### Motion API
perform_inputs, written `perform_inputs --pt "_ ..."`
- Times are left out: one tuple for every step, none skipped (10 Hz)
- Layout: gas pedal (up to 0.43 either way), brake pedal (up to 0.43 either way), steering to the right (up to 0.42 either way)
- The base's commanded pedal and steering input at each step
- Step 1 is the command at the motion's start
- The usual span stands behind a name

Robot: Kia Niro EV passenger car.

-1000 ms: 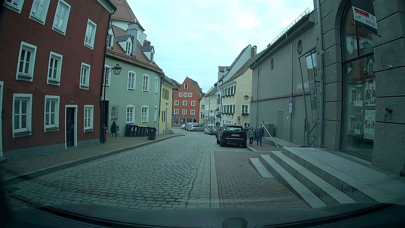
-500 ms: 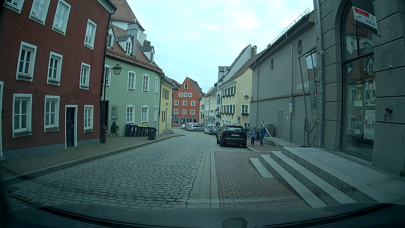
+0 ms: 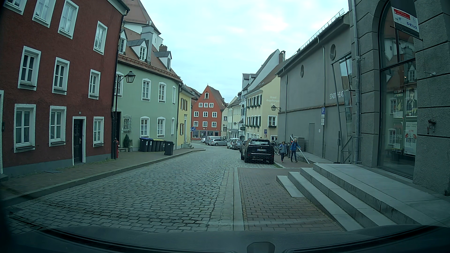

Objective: Follow the waypoints while adhering to traffic rules and regulations

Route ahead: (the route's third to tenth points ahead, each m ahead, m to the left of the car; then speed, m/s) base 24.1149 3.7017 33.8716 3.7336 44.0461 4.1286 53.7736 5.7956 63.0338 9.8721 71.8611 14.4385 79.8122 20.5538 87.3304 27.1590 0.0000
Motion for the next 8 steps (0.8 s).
perform_inputs --pt "0.000 0.311 -0.217" --pt "0.000 0.311 -0.217" --pt "0.000 0.311 -0.217" --pt "0.000 0.311 -0.217" --pt "0.000 0.311 -0.217" --pt "0.000 0.311 -0.217" --pt "0.000 0.311 -0.217" --pt "0.000 0.311 -0.217"
